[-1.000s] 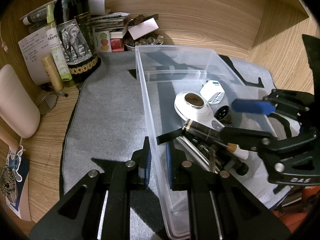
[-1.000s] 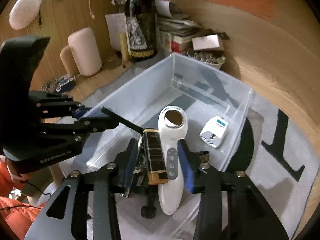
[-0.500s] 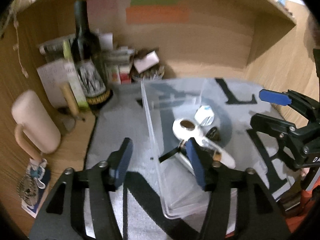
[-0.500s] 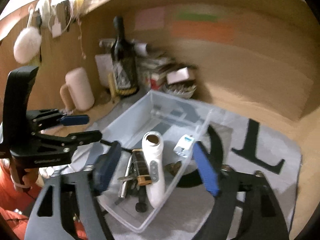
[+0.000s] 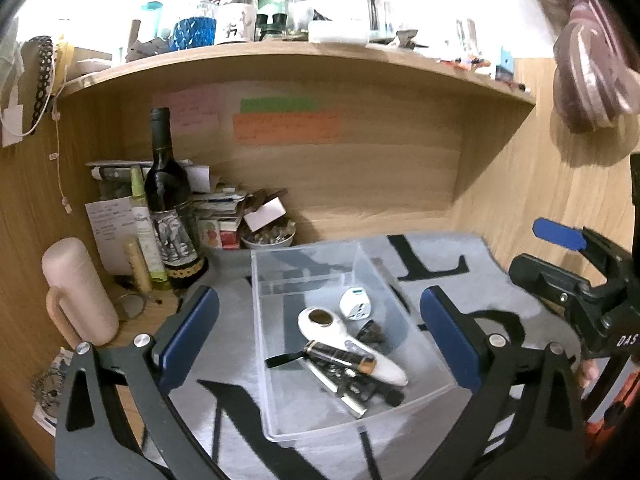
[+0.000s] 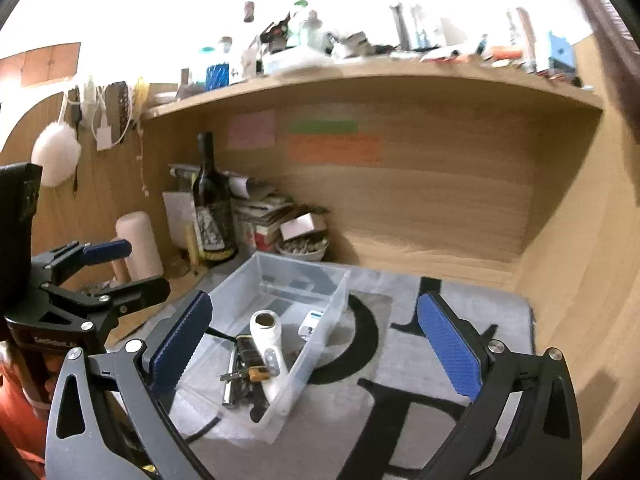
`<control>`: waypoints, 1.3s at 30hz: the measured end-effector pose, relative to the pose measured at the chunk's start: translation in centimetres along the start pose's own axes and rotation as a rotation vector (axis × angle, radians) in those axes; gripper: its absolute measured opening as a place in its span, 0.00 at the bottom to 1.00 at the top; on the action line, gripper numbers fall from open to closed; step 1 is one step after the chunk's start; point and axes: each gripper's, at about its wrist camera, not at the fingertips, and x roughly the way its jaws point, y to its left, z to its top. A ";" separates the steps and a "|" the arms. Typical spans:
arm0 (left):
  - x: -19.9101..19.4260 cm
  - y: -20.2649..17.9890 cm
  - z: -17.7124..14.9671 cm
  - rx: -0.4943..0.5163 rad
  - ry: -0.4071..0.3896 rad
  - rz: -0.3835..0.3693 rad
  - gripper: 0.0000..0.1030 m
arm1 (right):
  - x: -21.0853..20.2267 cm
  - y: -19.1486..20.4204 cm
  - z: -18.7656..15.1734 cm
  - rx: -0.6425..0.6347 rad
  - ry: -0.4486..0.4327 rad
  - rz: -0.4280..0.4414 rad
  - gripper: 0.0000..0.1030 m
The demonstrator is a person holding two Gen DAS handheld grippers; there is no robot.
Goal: Organize rigid objects
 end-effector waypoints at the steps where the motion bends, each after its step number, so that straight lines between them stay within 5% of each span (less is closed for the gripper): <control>1: -0.1 0.0 -0.1 -0.008 -0.006 -0.005 0.99 | -0.3 0.0 -0.1 0.003 -0.004 -0.005 1.00; 39: -1.0 -0.6 -0.8 0.000 -0.040 -0.024 0.99 | -1.3 0.8 -1.4 0.029 -0.029 -0.044 1.00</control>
